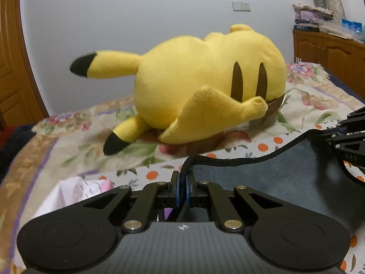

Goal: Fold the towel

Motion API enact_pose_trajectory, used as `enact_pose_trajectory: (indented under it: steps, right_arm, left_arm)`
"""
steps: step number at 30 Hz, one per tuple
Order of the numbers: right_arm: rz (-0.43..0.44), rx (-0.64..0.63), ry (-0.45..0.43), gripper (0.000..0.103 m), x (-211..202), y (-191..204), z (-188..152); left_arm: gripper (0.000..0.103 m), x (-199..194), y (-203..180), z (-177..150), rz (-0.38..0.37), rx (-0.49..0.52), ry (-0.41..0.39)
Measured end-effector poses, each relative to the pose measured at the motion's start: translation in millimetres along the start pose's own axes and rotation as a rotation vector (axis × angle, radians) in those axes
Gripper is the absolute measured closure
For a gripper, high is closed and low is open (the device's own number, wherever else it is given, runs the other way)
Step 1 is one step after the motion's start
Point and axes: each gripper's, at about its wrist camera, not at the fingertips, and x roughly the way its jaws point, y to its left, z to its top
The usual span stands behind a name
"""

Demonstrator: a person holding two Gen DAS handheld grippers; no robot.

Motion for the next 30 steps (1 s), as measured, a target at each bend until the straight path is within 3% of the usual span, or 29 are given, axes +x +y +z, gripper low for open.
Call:
enact_pose_trajectory:
  steps: [13, 15, 19, 26, 30]
  right_arm:
    - [0.0, 0.015, 0.041, 0.098, 7, 1, -5]
    - [-0.001, 0.023, 0.04, 0.096, 5, 1, -5]
    - [-0.004, 0.031, 0.031, 0.07, 0, 2, -7]
    - [0.038, 0.096, 0.018, 0.065, -17, 9, -17]
    - [0.07, 0.142, 0.026, 0.062, -29, 15, -29]
  left_arm:
    - [0.096, 19, -1, -11, 0.016, -0.001, 0.049]
    - [0.09, 19, -2, -11, 0.014, 0.001, 0.052]
    - [0.068, 13, -3, -12, 0.001, -0.02, 0.039]
    - [0.055, -3, -13, -21, -0.036, -0.006, 0.051]
    - [0.054, -14, -18, -32, -0.057, -0.008, 0.073]
